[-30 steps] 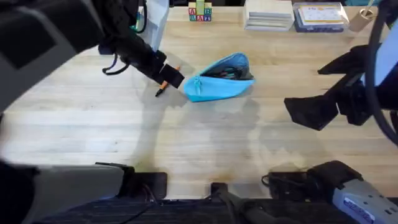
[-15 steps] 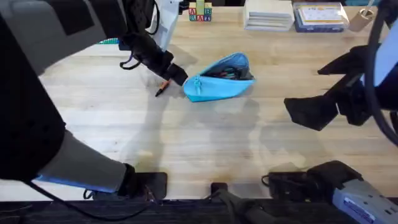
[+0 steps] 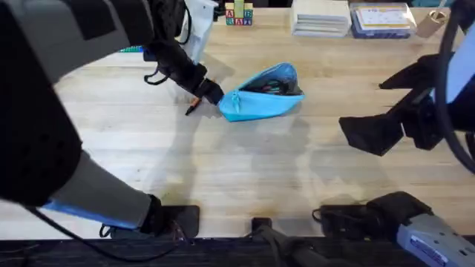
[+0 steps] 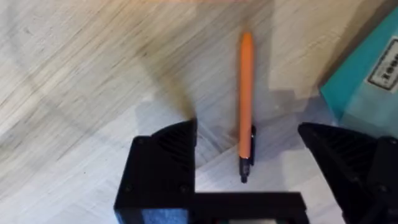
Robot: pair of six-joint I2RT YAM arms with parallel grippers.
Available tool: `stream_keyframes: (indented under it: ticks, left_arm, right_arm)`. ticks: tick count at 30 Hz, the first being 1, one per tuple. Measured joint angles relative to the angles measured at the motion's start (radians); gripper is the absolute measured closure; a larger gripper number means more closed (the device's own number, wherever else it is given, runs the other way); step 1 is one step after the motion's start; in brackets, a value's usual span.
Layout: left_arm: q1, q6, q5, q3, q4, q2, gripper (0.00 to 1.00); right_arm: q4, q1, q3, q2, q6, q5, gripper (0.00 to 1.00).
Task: Unzip the bag, pick up the pens from the table one at a time and place them inside, then zip the bag closed.
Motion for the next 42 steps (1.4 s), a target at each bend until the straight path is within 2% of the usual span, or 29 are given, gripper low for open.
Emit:
stream_keyframes:
  ticks: [5, 19, 22, 23, 27, 28, 36, 42]
  left_arm:
    - [0.0, -0.018, -0.007, 0.001, 0.016, 0.049, 0.007]
    - [-0.007, -0.029, -0.057, 0.012, 0.037, 0.065, 0.011]
    - [-0.007, -0.03, -0.071, 0.012, 0.043, 0.068, 0.095]
    - [-0.007, -0.032, -0.082, 0.012, 0.045, 0.068, 0.15]
    - [-0.007, -0.034, -0.094, 0.012, 0.045, 0.068, 0.244]
    - [-0.007, -0.035, -0.099, 0.013, 0.045, 0.068, 0.405]
    - [-0.007, -0.04, -0.11, 0.014, 0.046, 0.068, 0.928]
    - [-0.007, -0.065, -0.119, 0.016, 0.047, 0.068, 0.957]
  right_arm:
    - [0.0, 0.0, 0.0, 0.0, 0.0, 0.0, 0.003]
    - [-0.005, 0.0, 0.0, 0.0, 0.0, 0.0, 0.003]
    - [-0.004, 0.0, 0.0, 0.0, 0.0, 0.0, 0.003]
    - [-0.004, 0.0, 0.0, 0.0, 0.0, 0.0, 0.003]
    - [-0.005, 0.0, 0.0, 0.0, 0.0, 0.0, 0.003]
    - [-0.005, 0.0, 0.0, 0.0, 0.0, 0.0, 0.004]
    - [-0.004, 0.0, 0.0, 0.0, 0.0, 0.0, 0.003]
    - [-0.004, 0.0, 0.0, 0.0, 0.0, 0.0, 0.004]
